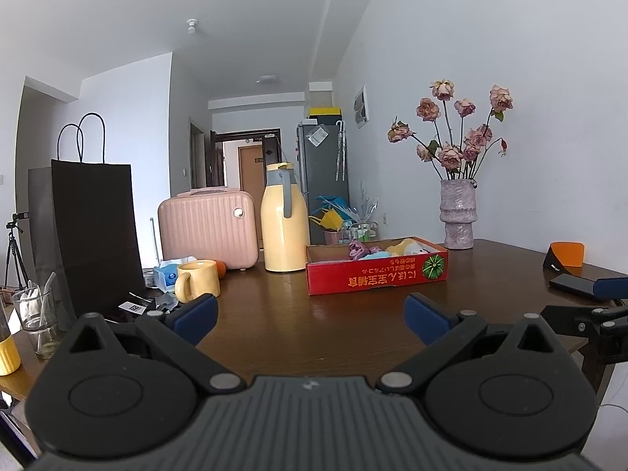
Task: Organize soft objects
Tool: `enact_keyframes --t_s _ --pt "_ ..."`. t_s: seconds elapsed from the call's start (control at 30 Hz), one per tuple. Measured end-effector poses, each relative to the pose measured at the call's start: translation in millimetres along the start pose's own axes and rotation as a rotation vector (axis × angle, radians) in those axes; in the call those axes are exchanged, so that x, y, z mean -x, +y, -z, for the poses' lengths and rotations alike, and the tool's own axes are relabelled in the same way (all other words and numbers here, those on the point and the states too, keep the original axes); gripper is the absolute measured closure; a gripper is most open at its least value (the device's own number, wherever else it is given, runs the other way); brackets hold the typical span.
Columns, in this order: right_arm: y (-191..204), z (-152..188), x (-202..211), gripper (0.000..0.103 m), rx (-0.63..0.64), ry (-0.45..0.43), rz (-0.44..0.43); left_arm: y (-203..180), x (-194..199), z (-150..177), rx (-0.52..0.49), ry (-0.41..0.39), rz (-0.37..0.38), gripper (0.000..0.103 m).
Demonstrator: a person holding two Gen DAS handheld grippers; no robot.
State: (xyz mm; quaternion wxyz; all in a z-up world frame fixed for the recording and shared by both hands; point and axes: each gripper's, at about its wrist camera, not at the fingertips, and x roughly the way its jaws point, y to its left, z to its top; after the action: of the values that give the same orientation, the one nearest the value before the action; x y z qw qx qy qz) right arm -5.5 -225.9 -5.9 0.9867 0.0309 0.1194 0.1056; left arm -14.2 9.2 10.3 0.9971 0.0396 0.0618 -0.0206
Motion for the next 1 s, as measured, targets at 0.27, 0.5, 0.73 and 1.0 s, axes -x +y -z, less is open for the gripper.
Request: enact_keyframes --t_s 0.27,0.5,0.73,1.0 --pt "-1.6 1.0 -0.1 0.0 -0.006 0.001 -0.003 1.0 -0.1 -0.4 -0.002 -0.003 0.0 0.0" --pt "-2.7 1.0 -0.6 0.0 -0.014 0.007 -0.005 1.4 0.0 -0.7 -0.003 -0.003 0.001 0.0" --pt "-3.0 -0.4 0.4 0.0 -0.017 0.003 -0.005 1.6 0.0 -0.8 -0.002 -0.004 0.001 0.0" --pt "0.2 0.3 1.5 0.0 -0.009 -0.002 -0.009 1.5 -0.3 -1.4 -0.003 -0.003 0.004 0.0"
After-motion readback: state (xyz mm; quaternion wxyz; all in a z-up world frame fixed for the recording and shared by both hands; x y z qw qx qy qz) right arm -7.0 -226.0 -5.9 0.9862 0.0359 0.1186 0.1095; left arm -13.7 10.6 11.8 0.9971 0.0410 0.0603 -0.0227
